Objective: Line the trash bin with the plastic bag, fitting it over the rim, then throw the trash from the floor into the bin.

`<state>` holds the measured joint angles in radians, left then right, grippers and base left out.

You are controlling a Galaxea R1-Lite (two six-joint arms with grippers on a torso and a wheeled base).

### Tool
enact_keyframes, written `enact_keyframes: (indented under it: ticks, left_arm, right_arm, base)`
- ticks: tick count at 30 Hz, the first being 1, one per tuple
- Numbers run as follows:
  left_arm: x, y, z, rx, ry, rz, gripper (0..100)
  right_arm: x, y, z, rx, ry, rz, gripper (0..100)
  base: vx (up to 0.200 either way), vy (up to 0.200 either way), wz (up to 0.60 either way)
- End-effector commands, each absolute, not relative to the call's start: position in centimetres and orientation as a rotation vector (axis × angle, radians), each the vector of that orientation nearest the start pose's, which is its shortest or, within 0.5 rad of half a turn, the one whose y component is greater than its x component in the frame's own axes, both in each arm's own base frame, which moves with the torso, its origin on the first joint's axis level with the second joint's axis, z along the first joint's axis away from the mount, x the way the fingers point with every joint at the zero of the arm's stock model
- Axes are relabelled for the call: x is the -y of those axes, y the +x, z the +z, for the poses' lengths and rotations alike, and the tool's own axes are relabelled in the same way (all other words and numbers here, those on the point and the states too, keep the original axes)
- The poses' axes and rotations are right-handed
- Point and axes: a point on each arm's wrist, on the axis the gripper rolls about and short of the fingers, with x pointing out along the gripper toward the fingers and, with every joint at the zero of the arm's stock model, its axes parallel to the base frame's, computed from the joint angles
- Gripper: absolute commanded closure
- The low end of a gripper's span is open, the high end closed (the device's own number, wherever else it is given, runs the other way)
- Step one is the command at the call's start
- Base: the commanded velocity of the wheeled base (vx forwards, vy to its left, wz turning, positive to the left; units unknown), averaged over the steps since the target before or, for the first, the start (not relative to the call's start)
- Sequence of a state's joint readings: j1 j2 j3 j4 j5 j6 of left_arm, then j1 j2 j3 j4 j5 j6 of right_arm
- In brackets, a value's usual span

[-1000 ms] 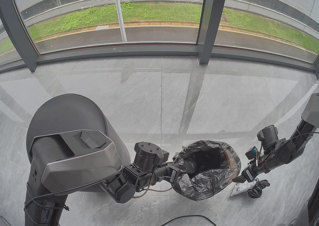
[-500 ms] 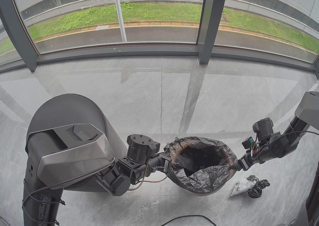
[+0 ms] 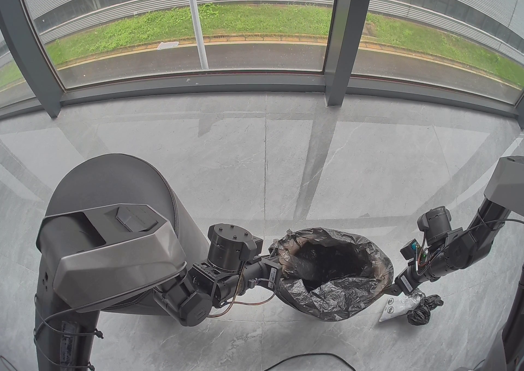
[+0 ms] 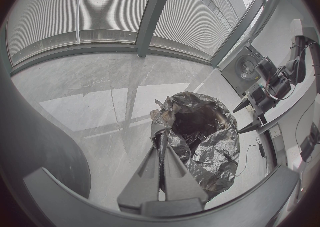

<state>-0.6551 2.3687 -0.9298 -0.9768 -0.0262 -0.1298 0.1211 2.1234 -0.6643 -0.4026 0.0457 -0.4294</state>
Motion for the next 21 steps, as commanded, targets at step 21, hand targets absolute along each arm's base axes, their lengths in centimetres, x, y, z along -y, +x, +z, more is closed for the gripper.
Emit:
enact_keyframes:
  ticks: [21]
  left_arm:
    - [25.4, 24.4, 1.3, -0.625, -0.017, -0.733, 100]
  right_arm:
    - [-2.3, 34.2, -2.4, -0.987, -0.439, 0.341, 0]
  base:
    - [0.000, 0.000, 0.00]
